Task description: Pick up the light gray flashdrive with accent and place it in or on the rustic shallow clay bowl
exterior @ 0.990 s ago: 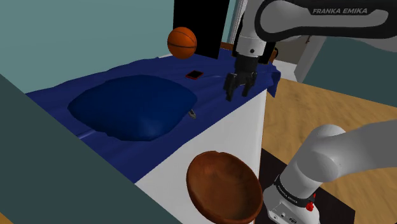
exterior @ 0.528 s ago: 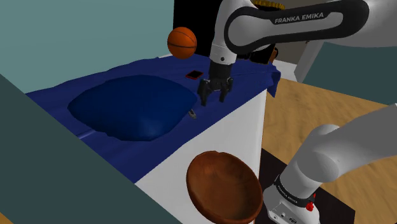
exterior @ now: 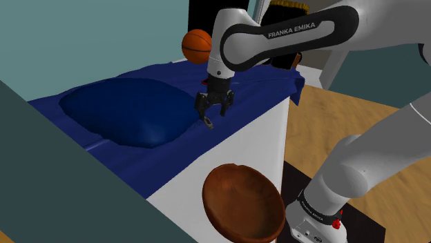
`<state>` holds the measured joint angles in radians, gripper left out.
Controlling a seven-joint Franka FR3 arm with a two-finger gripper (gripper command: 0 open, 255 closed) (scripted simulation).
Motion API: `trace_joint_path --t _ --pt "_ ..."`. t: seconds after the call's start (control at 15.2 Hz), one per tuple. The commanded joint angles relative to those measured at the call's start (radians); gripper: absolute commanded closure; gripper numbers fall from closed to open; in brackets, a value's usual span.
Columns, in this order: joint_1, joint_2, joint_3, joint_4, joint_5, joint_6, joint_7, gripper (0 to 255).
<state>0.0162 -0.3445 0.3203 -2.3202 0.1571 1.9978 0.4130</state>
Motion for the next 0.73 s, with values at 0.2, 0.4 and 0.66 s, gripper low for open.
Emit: trace_joint_path --t 0.2,0.4,0.66 --pt "0.001 0.031 0.012 -0.049 0.0 0.081 0.005 0" --pt "0.001 0.031 0.012 -0.049 0.0 0.081 0.005 0" --pt "0.001 0.031 0.012 -0.049 0.0 0.081 0.005 0"
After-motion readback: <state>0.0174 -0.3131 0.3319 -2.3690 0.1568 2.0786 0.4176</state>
